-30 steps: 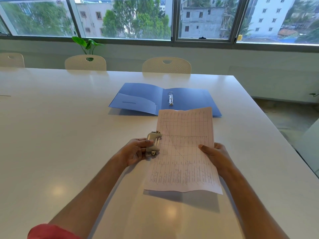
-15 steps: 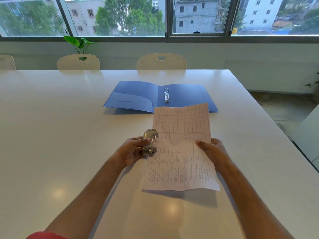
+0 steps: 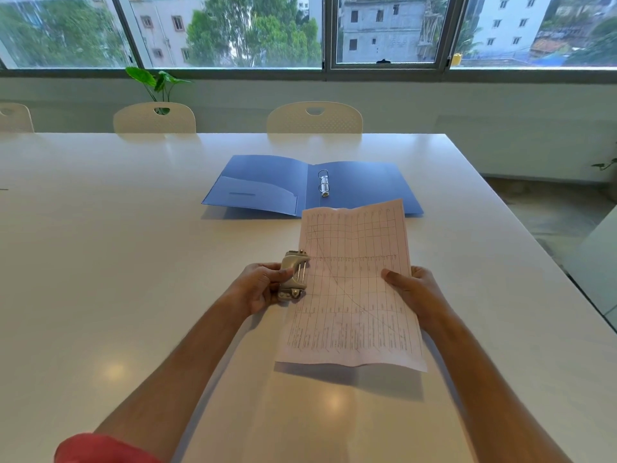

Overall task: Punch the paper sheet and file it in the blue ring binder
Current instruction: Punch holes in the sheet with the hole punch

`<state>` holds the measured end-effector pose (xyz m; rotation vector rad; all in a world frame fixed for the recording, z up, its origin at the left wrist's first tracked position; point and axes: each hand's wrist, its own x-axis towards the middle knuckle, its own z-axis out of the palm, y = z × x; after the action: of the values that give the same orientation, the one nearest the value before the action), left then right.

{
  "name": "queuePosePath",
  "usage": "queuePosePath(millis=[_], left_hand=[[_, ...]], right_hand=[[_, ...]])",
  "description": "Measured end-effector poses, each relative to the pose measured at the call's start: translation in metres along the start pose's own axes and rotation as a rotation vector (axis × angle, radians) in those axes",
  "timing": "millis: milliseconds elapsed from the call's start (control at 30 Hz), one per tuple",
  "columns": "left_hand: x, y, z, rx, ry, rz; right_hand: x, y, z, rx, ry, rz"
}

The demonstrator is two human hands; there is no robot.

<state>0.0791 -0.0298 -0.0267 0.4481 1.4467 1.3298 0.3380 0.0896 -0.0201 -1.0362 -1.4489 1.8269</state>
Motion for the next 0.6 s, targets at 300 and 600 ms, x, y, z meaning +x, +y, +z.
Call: queuePosePath(millis=[300, 600], left_hand=[[0.0019, 0.0008, 0.0024, -0.054, 0.081, -0.019], [-0.0067, -0.0009, -0.0020, -0.020, -0.075, 0.024]], right_hand=[[0.0017, 0.0026, -0.0017, -0.047, 0.000, 0.000], [0.0027, 0.0026, -0.0016, -0.007, 0.000, -0.020]])
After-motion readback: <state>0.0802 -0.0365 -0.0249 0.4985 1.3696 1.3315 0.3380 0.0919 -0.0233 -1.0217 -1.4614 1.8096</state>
